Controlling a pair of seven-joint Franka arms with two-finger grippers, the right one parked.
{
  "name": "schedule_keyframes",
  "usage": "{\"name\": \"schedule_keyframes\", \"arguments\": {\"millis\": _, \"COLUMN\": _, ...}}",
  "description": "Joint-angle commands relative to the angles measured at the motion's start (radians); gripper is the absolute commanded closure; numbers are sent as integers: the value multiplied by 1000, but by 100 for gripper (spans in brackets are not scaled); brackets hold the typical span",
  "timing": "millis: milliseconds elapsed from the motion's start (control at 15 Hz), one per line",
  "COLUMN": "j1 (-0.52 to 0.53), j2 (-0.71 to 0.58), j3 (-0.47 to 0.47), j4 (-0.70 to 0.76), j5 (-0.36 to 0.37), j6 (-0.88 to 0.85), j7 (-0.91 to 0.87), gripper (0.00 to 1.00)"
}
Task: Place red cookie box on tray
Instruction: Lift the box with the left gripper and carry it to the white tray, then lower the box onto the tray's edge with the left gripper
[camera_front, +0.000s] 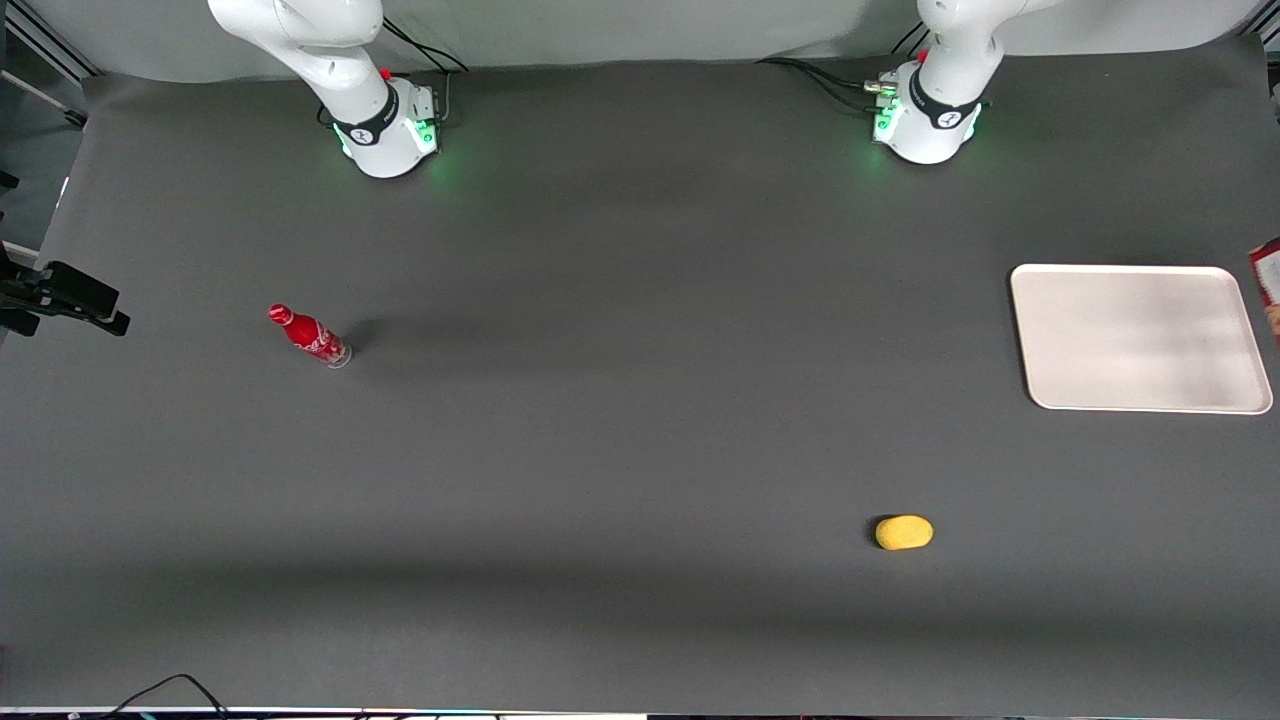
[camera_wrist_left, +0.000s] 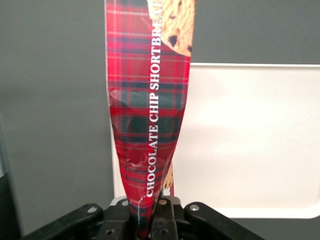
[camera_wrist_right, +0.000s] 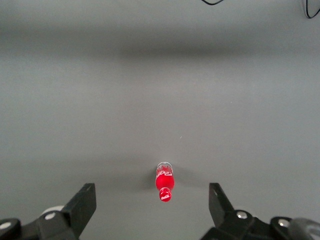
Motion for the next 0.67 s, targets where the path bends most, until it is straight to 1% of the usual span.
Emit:
{"name": "schedule_keyframes", "arguments": {"millis": 0, "j1": 10, "j2": 105, "j3": 23, "j4": 5, "j5": -171, "j6": 83, "j7": 207, "gripper": 100}}
{"name": "schedule_keyframes", "arguments": {"millis": 67, "j1": 15, "j2": 131, "j3": 23, "j4": 6, "j5": -195, "j6": 100, "j7": 240, "gripper": 100}}
{"name": "schedule_keyframes", "arguments": {"millis": 267, "j1": 26, "j2": 171, "j3": 23, "j4": 6, "j5": -205, "j6": 131, "j7": 243, "gripper": 100}}
{"name": "schedule_keyframes", "arguments": {"millis": 400, "j1": 30, "j2": 206, "j3": 23, "j4": 6, "j5": -206, "j6": 188, "j7": 245, "gripper": 100}}
{"name": "schedule_keyframes", "arguments": {"millis": 600, "j1": 33, "j2": 228, "j3": 25, "j4": 5, "j5": -237, "j6": 185, "j7": 240, "gripper": 100}}
